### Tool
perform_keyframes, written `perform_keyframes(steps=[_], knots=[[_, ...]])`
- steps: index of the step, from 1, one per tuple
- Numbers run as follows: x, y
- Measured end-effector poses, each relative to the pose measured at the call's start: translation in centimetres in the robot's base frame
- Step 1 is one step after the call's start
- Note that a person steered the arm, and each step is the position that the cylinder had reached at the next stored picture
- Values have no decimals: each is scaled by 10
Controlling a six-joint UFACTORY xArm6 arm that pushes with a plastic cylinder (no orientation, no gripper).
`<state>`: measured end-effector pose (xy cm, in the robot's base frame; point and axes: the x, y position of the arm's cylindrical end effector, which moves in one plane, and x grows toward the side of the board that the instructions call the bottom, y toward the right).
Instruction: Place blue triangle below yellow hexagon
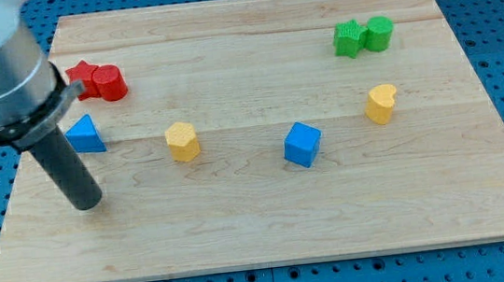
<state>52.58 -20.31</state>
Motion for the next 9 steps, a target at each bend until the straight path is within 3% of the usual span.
perform_keyframes(steps=[2,3,4,7,9], knots=[[-42,-57],[-97,-56],[-112,-56],[-92,-11],[-18,38]])
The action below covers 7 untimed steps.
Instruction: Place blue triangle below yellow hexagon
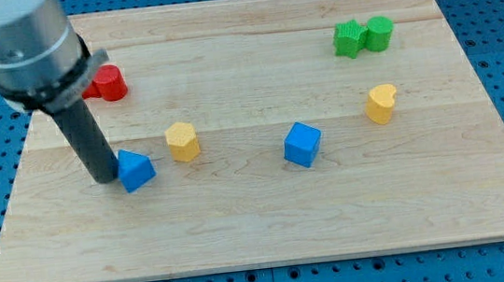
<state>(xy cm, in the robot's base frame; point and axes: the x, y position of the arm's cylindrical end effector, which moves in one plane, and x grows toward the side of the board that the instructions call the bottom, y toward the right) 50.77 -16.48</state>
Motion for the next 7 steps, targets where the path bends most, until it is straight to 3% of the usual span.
perform_keyframes(steps=[1,2,3,5,6,7], knots=[[41,30],[47,37],[44,29],[38,-45],[3,-20],[7,-17]])
